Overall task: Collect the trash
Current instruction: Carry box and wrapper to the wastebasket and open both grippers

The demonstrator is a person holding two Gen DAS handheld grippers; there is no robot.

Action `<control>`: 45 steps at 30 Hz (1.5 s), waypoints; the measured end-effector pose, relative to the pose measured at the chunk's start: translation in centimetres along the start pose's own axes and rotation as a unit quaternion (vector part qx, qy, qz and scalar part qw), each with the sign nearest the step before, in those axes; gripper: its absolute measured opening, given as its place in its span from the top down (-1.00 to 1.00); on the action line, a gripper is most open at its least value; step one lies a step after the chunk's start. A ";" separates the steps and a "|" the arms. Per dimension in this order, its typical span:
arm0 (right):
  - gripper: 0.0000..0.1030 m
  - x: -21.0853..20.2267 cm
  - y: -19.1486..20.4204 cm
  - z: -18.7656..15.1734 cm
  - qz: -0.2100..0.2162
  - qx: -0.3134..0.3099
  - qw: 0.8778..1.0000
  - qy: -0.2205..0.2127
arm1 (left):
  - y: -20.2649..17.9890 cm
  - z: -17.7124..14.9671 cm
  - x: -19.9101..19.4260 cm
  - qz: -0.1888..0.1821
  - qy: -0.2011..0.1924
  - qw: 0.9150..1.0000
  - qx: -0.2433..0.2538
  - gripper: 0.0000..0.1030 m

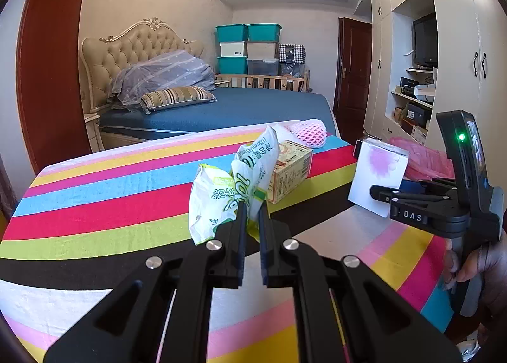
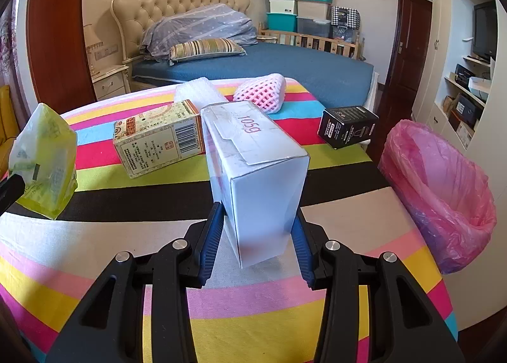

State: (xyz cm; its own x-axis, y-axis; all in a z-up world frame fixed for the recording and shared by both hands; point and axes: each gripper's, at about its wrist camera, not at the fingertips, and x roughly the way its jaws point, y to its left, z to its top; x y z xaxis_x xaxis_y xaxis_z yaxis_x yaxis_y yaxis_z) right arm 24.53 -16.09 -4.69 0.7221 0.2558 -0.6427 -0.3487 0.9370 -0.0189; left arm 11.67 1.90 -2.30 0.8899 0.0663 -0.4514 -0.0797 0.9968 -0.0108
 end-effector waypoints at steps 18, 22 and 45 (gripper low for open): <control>0.19 -3.4 -0.2 0.0 -0.010 -0.031 0.998 -0.049 | -1.9 0.7 -1.1 -0.025 -0.008 0.999 0.040 0.85; 0.19 -4.7 -0.9 -0.2 -0.025 -0.044 0.997 -0.061 | -2.7 0.7 -0.7 -0.040 0.002 0.998 0.046 0.85; 0.19 -7.1 -8.5 -0.9 -0.067 -0.012 0.994 -0.083 | -10.8 4.1 3.9 -0.125 0.033 0.987 0.092 0.85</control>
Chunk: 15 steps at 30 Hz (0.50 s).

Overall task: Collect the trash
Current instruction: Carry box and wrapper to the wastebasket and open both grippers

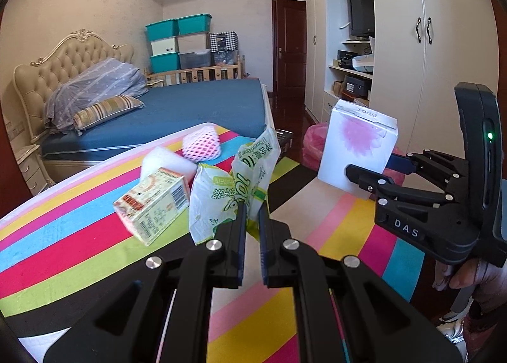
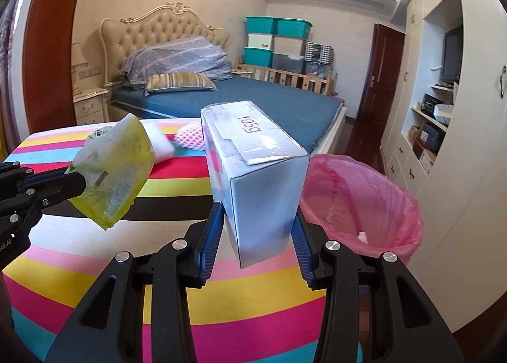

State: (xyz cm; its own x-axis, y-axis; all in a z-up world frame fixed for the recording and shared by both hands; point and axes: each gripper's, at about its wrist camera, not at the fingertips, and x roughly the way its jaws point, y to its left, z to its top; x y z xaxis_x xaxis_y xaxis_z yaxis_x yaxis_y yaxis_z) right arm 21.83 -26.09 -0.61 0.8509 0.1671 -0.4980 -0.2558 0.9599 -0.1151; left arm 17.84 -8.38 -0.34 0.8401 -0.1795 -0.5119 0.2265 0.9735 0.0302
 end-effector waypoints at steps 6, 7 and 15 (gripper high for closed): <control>0.19 0.2 -2.8 -0.1 -0.012 0.012 1.000 -0.002 | -1.7 1.9 2.3 -0.025 0.010 1.000 0.004 0.85; 0.19 0.3 -3.2 -0.1 -0.011 0.013 1.000 -0.004 | -2.0 2.4 2.7 -0.029 0.011 1.000 0.004 0.85; 0.19 0.7 -10.0 -0.6 -0.017 0.053 0.998 -0.008 | -5.7 6.2 6.2 -0.065 0.006 0.998 0.018 0.85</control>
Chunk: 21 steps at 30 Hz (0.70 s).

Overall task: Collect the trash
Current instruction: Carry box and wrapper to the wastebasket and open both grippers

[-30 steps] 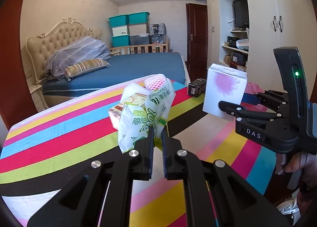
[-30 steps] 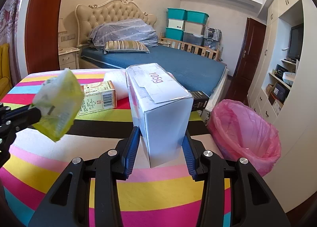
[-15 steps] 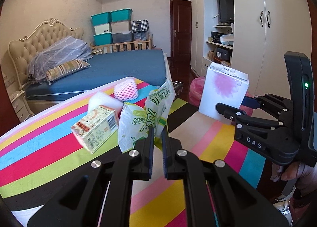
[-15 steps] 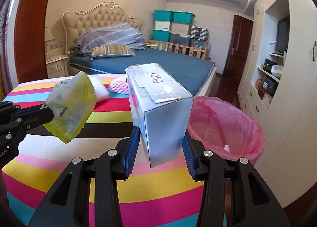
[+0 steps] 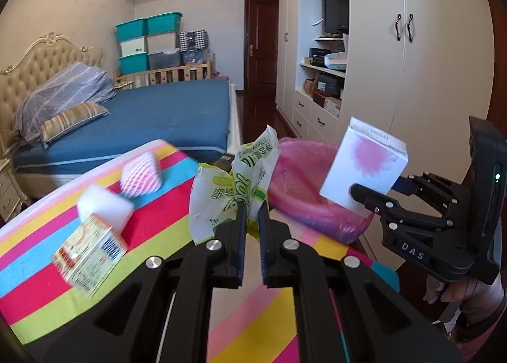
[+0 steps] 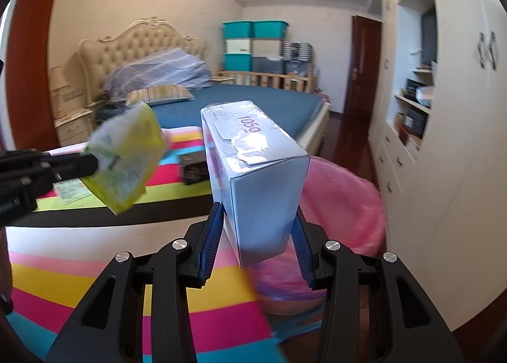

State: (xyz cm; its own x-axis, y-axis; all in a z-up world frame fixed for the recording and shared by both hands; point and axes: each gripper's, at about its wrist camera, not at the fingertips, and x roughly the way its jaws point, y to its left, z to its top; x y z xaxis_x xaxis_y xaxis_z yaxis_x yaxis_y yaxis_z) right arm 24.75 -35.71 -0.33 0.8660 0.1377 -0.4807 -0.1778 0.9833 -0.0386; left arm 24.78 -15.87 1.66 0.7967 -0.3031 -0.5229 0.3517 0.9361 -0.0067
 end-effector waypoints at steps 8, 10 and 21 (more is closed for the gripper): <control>0.19 1.3 -6.3 -0.8 -0.032 0.037 0.999 0.010 | -3.7 3.3 5.5 -0.039 0.004 0.999 -0.002 0.85; 0.19 1.9 -7.4 -1.0 -0.036 0.044 0.998 0.013 | -4.1 3.8 6.8 -0.046 0.008 0.999 -0.008 0.85; 0.09 6.7 -9.0 -0.2 -0.027 0.050 0.998 0.014 | -4.5 6.1 12.4 -0.078 0.009 0.995 -0.061 0.55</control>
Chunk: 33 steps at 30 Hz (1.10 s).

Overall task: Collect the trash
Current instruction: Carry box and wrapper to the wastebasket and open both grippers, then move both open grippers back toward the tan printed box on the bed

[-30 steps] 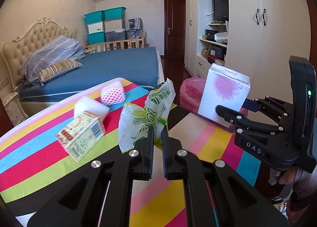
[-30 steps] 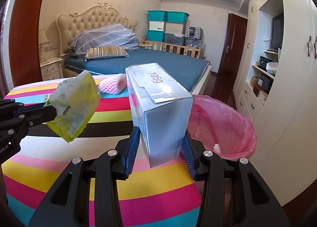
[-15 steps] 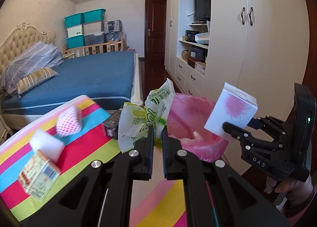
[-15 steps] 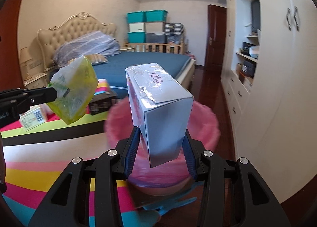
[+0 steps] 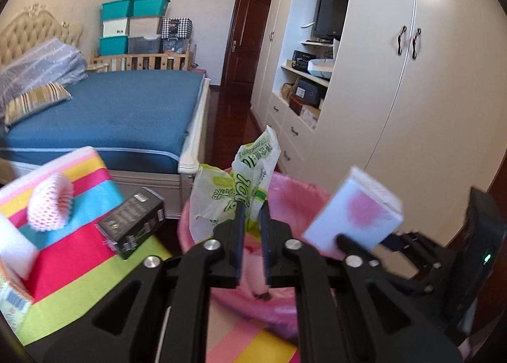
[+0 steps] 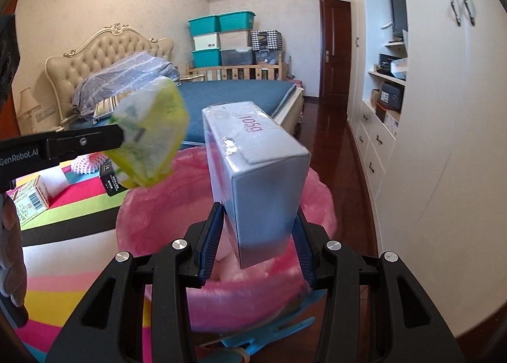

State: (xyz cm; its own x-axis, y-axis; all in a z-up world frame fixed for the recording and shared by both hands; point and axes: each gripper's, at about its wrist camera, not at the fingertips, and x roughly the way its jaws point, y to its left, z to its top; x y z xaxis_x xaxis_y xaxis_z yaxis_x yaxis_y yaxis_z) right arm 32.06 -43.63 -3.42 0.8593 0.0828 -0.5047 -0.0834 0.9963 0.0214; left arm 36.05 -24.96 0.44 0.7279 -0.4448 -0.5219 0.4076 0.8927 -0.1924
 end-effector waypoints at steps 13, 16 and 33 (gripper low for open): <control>-0.31 -3.9 0.3 -2.5 -0.003 0.003 1.000 -0.020 | 1.9 -3.4 -5.4 0.089 -0.043 0.995 0.016 -0.90; -0.33 -5.1 0.8 -3.3 0.000 0.008 1.000 -0.022 | 2.2 -4.8 -7.1 0.112 -0.040 0.992 0.034 -0.90; -0.34 -6.4 11.8 -5.0 0.092 -0.039 0.995 0.006 | 6.9 -12.2 -14.9 0.177 0.008 0.984 0.032 -0.90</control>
State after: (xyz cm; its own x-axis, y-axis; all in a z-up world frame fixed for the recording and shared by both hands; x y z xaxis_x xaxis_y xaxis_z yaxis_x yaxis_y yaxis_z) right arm 23.07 -32.51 -4.30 0.8198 0.2637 -0.5083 -0.2783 0.9593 0.0488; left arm 21.27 -11.31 -3.24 0.8216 -0.1047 -0.5603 0.1637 0.9849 0.0561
